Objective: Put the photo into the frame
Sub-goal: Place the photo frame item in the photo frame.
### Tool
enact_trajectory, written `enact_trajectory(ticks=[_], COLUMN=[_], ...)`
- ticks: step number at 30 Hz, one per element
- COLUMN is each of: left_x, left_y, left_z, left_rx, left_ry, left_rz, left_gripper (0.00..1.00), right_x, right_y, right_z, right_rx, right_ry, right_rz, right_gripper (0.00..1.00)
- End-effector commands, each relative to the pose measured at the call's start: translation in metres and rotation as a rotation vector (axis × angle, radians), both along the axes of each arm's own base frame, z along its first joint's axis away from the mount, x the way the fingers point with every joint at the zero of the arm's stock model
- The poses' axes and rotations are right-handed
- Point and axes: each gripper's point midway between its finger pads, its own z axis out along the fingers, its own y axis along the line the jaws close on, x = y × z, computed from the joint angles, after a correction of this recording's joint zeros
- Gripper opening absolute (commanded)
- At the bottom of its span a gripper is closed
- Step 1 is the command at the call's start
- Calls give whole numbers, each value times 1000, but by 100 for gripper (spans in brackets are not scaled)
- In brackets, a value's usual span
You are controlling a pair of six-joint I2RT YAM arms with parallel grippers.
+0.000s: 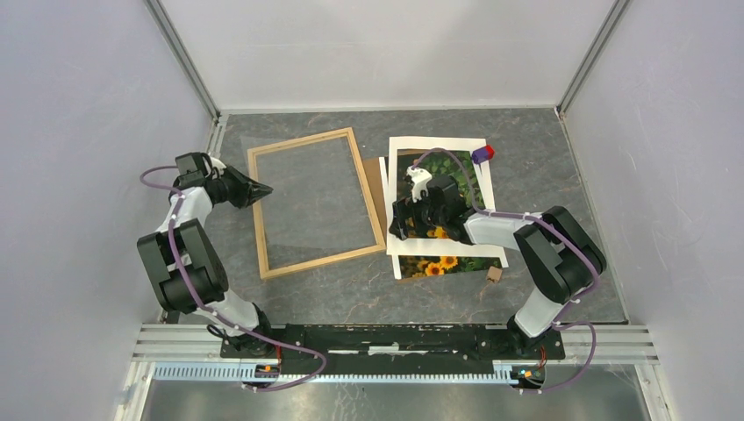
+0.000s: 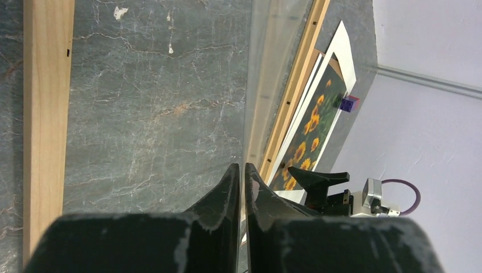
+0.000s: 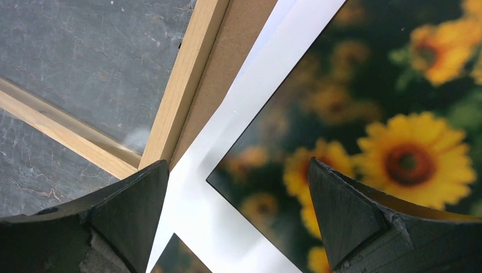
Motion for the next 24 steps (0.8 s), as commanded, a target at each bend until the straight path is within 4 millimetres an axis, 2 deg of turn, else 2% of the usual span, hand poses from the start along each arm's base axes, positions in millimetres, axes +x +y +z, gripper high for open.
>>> enact_trajectory(ticks=[1, 5, 11, 15, 17, 20, 24], left_x=[7, 11, 15, 20, 24, 28, 29], left_y=[2, -1, -14, -45, -68, -91, -102], left_z=[23, 40, 82, 125, 151, 179, 196], left_rx=[58, 88, 126, 106, 66, -6, -67], left_ry=[-84, -122, -200, -299, -352, -408, -428], left_rz=[-5, 2, -17, -47, -83, -134, -159], left_gripper=[10, 3, 2, 2, 2, 2, 2], right_x=[14, 17, 22, 21, 22, 23, 24], right_y=[-1, -4, -2, -5, -9, -12, -16], right_z=[17, 22, 44, 50, 53, 58, 57], right_rx=[14, 27, 16, -15, -22, -22, -45], right_ry=[-47, 1, 32, 50, 41, 21, 11], right_rz=[-86, -167, -197, -200, -214, -229, -230], right_gripper=[98, 98, 98, 98, 98, 98, 98])
